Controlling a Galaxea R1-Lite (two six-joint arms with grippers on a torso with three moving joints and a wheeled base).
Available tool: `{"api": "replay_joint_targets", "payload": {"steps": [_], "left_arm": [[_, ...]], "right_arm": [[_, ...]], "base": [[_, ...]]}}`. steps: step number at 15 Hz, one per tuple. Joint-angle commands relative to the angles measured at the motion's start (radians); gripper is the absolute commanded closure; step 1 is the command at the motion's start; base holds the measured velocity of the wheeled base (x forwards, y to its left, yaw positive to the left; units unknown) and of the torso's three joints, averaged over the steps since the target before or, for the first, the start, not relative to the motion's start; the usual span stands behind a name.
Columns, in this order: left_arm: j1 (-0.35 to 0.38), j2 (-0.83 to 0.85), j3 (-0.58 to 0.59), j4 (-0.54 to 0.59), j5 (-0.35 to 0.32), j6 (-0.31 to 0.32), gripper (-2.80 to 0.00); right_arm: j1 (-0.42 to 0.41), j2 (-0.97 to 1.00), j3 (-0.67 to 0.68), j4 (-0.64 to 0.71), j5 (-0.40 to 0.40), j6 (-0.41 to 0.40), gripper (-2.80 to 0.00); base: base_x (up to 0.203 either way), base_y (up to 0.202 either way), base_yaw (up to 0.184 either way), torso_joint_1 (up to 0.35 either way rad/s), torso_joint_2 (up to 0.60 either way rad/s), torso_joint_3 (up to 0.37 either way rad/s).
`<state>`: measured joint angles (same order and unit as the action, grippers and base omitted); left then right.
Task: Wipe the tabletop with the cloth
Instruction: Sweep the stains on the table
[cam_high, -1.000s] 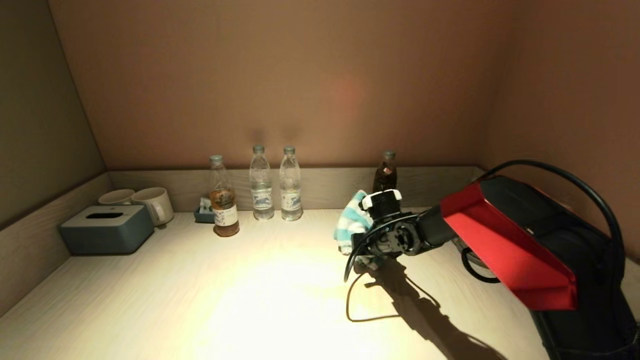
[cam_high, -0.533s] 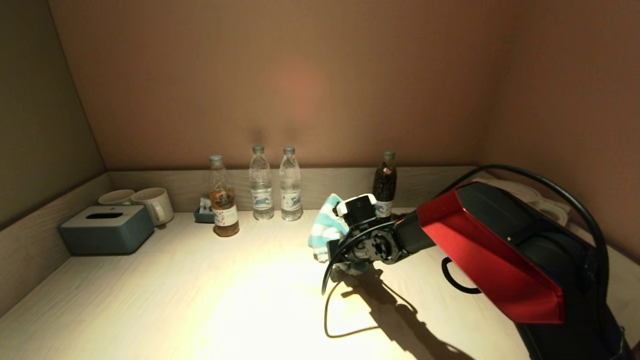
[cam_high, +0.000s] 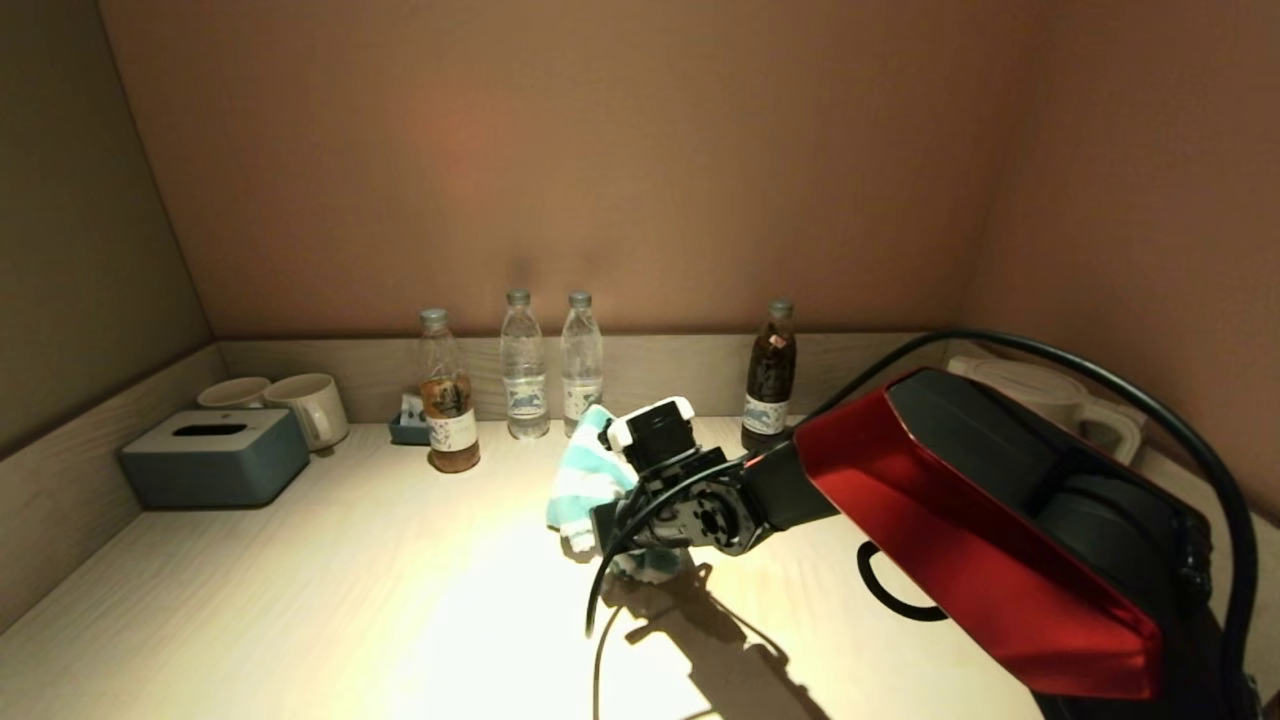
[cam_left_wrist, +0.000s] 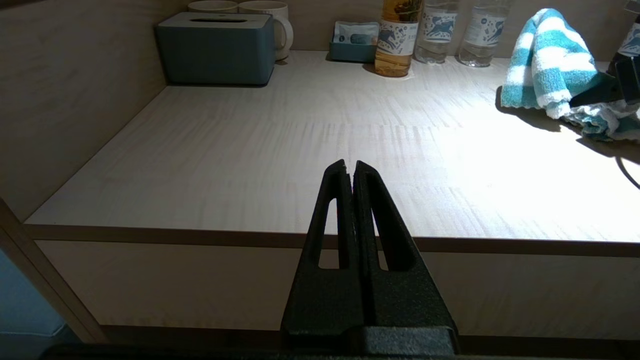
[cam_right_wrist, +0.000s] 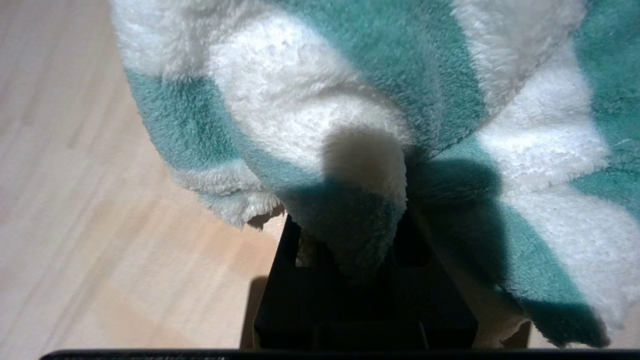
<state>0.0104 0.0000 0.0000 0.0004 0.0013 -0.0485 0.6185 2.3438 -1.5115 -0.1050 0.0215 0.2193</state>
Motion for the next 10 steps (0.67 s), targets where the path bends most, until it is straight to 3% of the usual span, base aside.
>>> {"api": "replay_joint_targets", "payload": {"steps": [1, 3, 6, 10], "left_arm": [[0.0, 0.002, 0.0, 0.0, 0.0, -0.001, 0.0], [0.0, 0.002, 0.0, 0.0, 0.0, -0.001, 0.0], [0.0, 0.002, 0.0, 0.0, 0.0, -0.001, 0.0], [0.0, 0.002, 0.0, 0.0, 0.0, -0.001, 0.0]], "right_arm": [[0.043, -0.075, 0.05, -0.01, -0.003, -0.001, 0.0], [0.056, -0.086, 0.063, -0.01, -0.001, -0.002, 0.0], [0.155, -0.173, 0.179, -0.014, 0.006, -0.004, 0.0], [0.205, -0.187, 0.198, -0.027, 0.009, -0.037, 0.0]], "base": [[0.0, 0.0, 0.0, 0.0, 0.0, 0.0], [0.0, 0.0, 0.0, 0.0, 0.0, 0.0], [0.0, 0.0, 0.0, 0.0, 0.0, 0.0], [0.0, 0.0, 0.0, 0.0, 0.0, 0.0]]}}
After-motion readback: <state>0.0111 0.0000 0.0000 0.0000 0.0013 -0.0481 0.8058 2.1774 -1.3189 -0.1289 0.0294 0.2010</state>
